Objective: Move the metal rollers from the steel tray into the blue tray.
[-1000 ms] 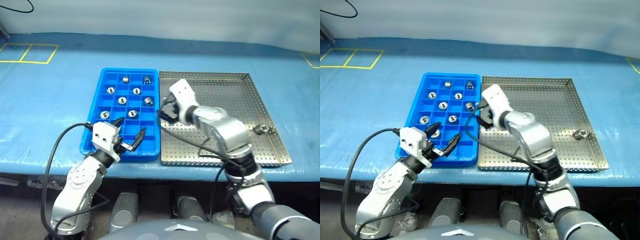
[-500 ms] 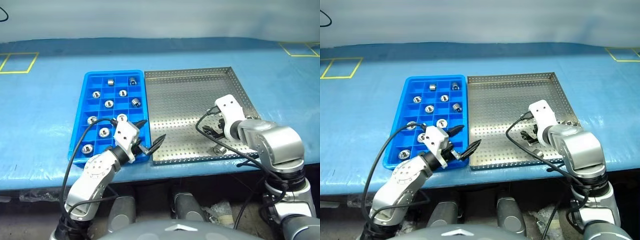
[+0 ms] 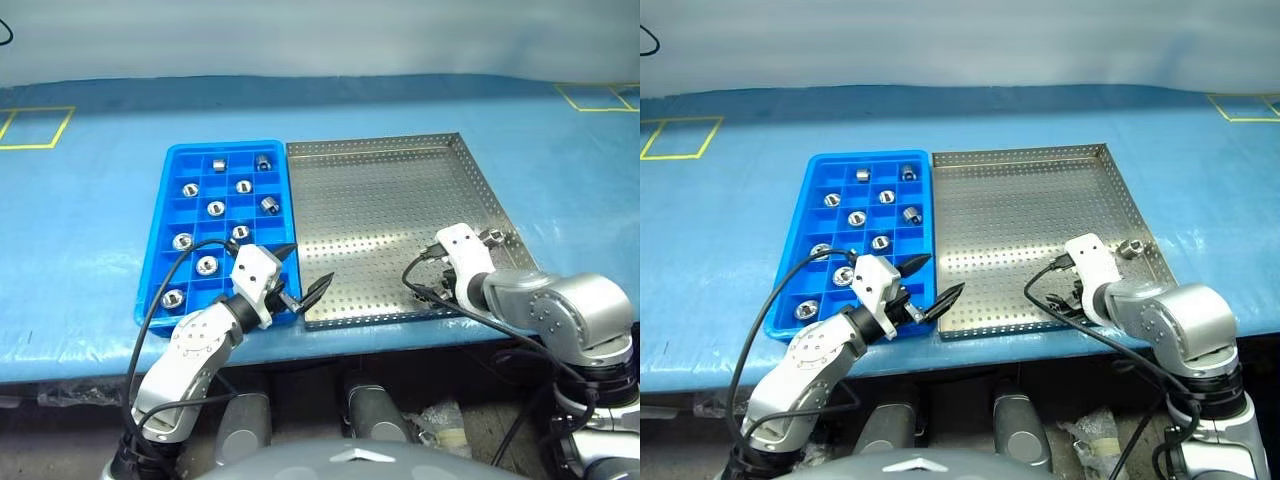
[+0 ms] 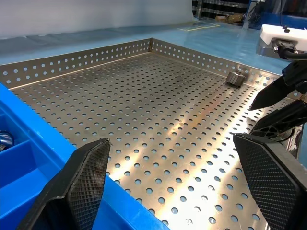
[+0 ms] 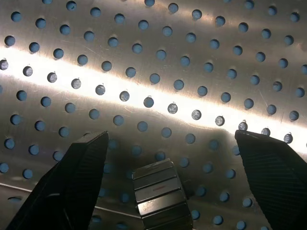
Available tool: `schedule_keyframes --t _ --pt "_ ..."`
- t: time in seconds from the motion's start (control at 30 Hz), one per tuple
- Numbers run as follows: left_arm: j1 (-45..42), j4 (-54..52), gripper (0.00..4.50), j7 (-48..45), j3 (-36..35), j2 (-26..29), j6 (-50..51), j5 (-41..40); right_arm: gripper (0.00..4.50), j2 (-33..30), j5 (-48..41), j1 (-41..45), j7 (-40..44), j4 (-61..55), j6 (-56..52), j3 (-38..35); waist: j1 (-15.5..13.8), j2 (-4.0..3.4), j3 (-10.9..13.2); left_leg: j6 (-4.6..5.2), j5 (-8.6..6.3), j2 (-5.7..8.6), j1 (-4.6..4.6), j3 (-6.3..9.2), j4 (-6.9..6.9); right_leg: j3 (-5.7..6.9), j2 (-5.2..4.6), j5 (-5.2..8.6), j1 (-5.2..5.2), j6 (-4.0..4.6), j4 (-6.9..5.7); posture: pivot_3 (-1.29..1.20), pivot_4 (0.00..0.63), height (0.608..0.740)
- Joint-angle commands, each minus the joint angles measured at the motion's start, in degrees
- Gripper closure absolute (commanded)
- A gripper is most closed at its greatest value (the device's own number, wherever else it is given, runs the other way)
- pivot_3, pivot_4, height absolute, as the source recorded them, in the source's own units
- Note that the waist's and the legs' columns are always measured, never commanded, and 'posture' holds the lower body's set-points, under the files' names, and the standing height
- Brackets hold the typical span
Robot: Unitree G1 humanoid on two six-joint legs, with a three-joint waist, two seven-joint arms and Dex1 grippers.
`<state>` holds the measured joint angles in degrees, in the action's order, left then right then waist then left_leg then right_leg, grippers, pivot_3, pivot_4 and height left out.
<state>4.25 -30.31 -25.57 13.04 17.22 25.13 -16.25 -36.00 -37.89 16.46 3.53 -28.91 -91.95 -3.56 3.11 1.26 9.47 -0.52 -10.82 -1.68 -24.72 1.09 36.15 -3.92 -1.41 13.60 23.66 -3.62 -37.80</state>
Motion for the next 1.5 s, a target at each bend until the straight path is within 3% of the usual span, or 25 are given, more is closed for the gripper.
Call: schedule_keyframes --t 0.03,0.1,0.2,0.47,0.57,0.7,0.77,0.97,1.13,1.3,1.5 --pt "-0.1 -0.4 0.00 -0.4 0.3 -0.2 -1.6 0.2 0.05 -1.0 -6.4 -0.6 -5.8 0.1 -0.5 -2.5 0.0 0.00 0.0 0.01 0.00 0.00 0.00 0.00 0.02 0.00 0.00 -0.01 -0.01 -0.02 0.00 -0.03 0.150 0.740" --pt "-0.1 -0.3 0.00 -0.4 0.4 -0.2 -1.8 0.2 0.05 -1.8 -9.6 -1.6 -8.9 0.5 -0.5 -2.5 -0.1 0.02 0.0 0.01 0.01 0.01 -0.01 0.00 0.03 -0.02 0.00 -0.02 -0.02 -0.03 0.02 -0.03 0.150 0.740" --pt "0.0 -0.2 0.00 -0.5 0.4 -0.3 -2.0 0.1 0.64 -4.0 -14.8 -2.7 -13.0 1.4 -0.5 -3.5 -0.2 0.01 0.0 0.03 0.00 0.02 -0.04 0.00 0.02 -0.04 -0.01 -0.01 -0.02 -0.04 0.03 -0.03 0.150 0.740" --pt "0.1 0.1 0.00 -1.0 0.5 -0.1 -2.1 0.3 3.22 -7.1 -25.7 -2.0 -22.0 3.3 -0.5 -3.5 -0.6 0.01 0.0 0.04 0.00 0.03 -0.06 0.02 0.02 -0.04 0.00 0.00 -0.02 -0.06 0.05 -0.03 0.150 0.740" --pt "0.0 0.1 0.00 -1.1 0.3 0.0 -2.1 0.3 3.20 -5.8 -27.1 0.1 -24.9 3.2 -0.5 -3.2 -0.6 0.02 0.0 0.04 0.00 0.03 -0.06 0.02 0.02 -0.05 0.00 0.00 -0.01 -0.06 0.05 -0.03 0.150 0.740" --pt "0.4 0.0 0.00 -0.3 -0.2 -0.6 -2.9 0.4 3.20 3.7 -21.3 7.7 -26.9 1.2 -0.5 -1.7 0.6 -0.02 0.0 0.06 0.02 -0.03 0.00 -0.05 0.05 -0.12 0.06 -0.04 0.01 -0.12 0.00 -0.03 0.150 0.740" --pt "0.9 -0.3 0.00 0.8 -1.2 -0.7 -3.3 0.9 3.20 7.7 -17.6 10.8 -26.3 0.6 1.7 2.4 0.6 -0.04 0.0 0.10 0.04 -0.03 0.01 -0.02 0.05 -0.11 0.07 -0.05 0.00 -0.12 -0.02 -0.01 0.150 0.740" --pt "6.2 -3.8 0.00 4.8 -6.7 -0.3 -6.5 2.5 3.20 13.0 -5.2 15.8 -18.2 1.8 15.3 17.1 0.1 -0.05 0.0 0.12 0.04 0.02 -0.09 0.02 -0.03 -0.09 0.02 -0.06 0.05 -0.14 0.04 0.07 0.150 0.740" --pt "14.0 -8.3 0.00 7.5 -12.9 0.0 -11.1 3.9 3.20 16.9 3.5 18.7 -10.5 6.6 25.5 24.8 -1.3 -0.03 0.0 0.12 0.03 -0.02 -0.06 0.04 -0.13 -0.02 0.01 -0.03 0.08 -0.09 0.03 0.16 0.150 0.740" --pt "21.1 -12.5 0.00 7.1 -17.2 0.9 -10.5 2.9 3.20 21.6 8.9 21.8 -3.8 10.8 31.3 28.5 -2.8 -0.03 0.0 0.11 0.04 -0.03 -0.03 0.02 -0.10 0.01 -0.02 0.00 0.06 -0.02 0.03 0.22 0.150 0.740" --pt "23.5 -14.3 0.00 7.4 -18.4 0.3 -10.4 2.6 3.20 25.8 12.3 23.0 2.4 13.1 34.0 29.5 -5.0 -0.03 0.0 0.10 0.02 -0.04 -0.04 0.05 -0.11 0.12 -0.07 0.05 0.07 0.05 0.04 0.25 0.150 0.740"
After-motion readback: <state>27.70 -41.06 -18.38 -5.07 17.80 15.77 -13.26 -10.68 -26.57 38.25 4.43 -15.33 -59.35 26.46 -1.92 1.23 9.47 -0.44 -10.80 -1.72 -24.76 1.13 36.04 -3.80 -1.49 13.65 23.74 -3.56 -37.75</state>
